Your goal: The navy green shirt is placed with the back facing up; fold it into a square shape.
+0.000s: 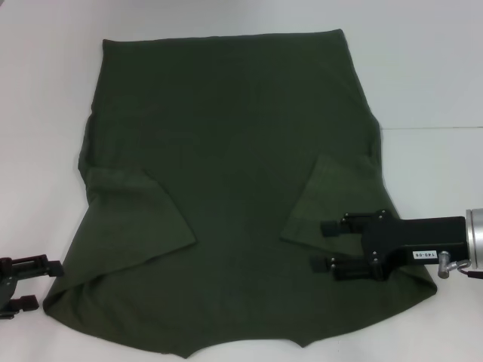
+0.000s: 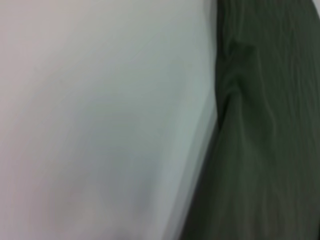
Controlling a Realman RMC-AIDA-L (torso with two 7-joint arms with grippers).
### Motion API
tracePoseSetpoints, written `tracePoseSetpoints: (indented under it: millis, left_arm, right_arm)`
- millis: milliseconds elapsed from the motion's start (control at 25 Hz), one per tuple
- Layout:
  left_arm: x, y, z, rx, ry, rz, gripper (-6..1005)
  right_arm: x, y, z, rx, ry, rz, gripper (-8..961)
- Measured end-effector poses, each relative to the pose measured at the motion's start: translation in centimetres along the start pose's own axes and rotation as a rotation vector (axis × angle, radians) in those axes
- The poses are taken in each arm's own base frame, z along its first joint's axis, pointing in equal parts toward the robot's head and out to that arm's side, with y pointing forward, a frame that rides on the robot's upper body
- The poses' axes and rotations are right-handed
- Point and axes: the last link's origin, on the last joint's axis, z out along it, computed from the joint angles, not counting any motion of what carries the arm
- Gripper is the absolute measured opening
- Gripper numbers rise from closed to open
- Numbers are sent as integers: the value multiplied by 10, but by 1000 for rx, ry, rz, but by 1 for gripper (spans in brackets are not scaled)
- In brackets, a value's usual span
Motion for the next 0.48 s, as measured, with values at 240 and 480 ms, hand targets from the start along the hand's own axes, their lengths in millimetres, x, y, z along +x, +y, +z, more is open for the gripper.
tracePoseSetpoints:
  millis: [240, 480]
  left_arm:
    - [-1, -2, 2, 5, 1, 6, 872]
    - [-2, -2, 8, 10, -1, 13, 872]
  right_arm:
    - [0, 0, -1, 1, 1, -2, 773]
    - [0, 0, -1, 1, 1, -3, 772]
